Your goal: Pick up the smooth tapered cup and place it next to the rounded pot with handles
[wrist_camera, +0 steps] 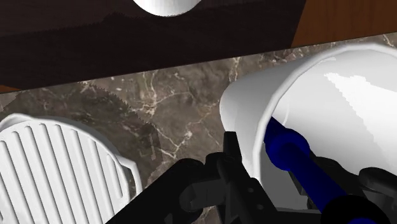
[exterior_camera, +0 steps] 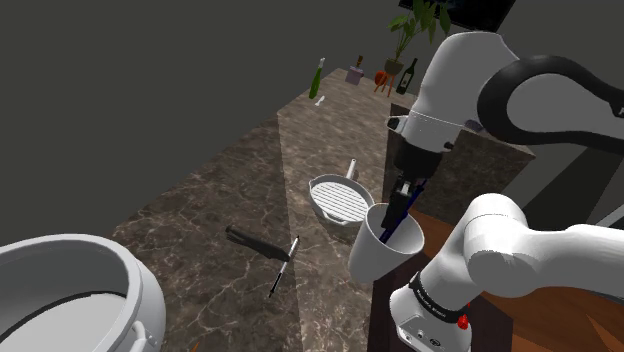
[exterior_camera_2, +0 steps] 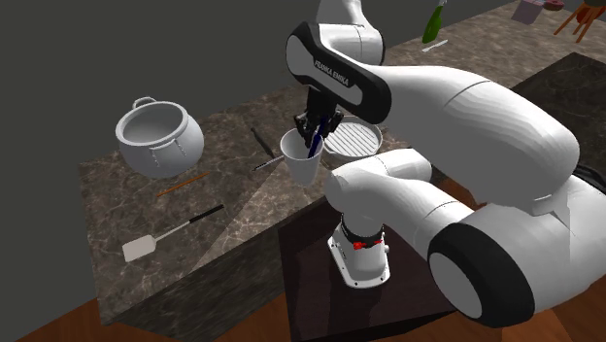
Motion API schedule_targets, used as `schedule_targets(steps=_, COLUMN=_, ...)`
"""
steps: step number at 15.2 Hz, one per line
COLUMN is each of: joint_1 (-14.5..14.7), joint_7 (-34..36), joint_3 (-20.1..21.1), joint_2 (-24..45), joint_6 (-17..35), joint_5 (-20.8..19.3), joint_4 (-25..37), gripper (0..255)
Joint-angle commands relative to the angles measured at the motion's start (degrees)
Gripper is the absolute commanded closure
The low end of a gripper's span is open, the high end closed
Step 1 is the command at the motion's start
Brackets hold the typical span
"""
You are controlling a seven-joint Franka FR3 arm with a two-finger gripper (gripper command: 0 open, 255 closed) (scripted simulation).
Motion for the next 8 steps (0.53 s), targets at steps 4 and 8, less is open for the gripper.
schedule_targets(steps=4, joint_1=-0.31, joint_7=0.48, joint_3=-0.75, joint_2=0.56, joint_6=-3.46, joint_5=-0.76, joint_4=4.05, gripper=255)
schedule_targets(steps=8, joint_1=-0.44, joint_7=0.94, joint_3=-1.19, joint_2=1.32, joint_6=-6.01, joint_5=-1.17, joint_4=7.4, gripper=255)
